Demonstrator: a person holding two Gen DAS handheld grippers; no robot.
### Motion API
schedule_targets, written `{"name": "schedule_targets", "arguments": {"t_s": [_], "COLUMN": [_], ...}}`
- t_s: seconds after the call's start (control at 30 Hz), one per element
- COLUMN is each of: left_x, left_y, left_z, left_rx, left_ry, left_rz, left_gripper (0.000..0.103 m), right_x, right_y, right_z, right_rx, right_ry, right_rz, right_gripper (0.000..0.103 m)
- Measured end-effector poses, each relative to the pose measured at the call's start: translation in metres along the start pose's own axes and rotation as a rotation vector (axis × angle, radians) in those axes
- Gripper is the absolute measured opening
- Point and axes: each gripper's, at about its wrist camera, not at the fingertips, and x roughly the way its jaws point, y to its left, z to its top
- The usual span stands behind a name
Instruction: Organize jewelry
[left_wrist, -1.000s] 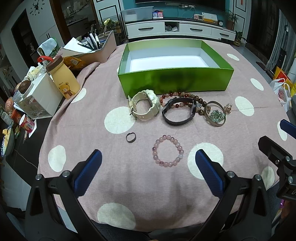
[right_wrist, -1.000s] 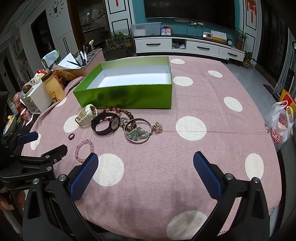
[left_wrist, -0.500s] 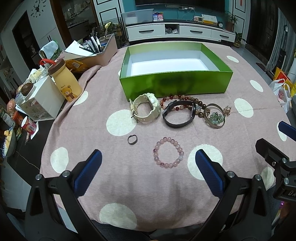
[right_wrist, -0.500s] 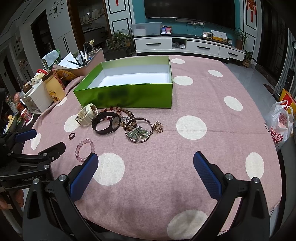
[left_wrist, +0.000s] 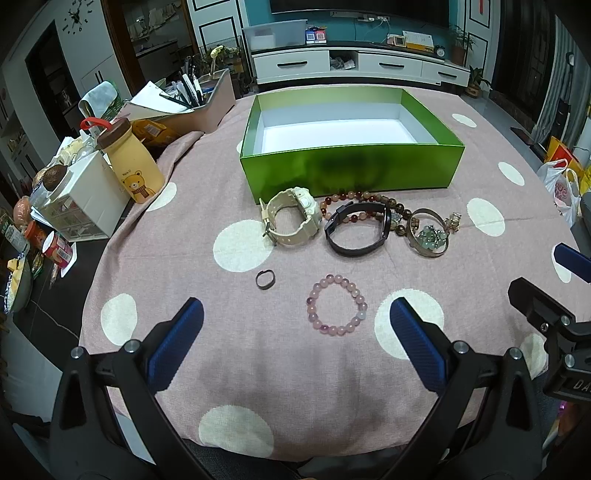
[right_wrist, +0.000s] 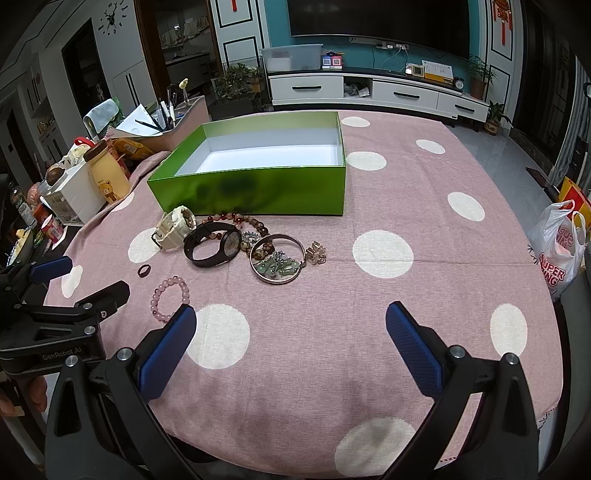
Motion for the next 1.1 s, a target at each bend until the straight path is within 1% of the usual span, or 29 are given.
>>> {"name": "schedule_targets", "arguments": {"t_s": [1.1], "left_x": [0.0012], "left_y": [-0.0015], "left_z": [-0.0005], "left_rx": [-0.004], "left_ry": [0.001], "left_rz": [-0.001], "left_gripper": [0.101], "right_x": [-0.0008], "right_y": [0.0002], "right_z": [-0.0003], "right_rx": [0.000], "right_ry": [0.000], "right_rz": [0.000], "right_gripper": [0.102]}}
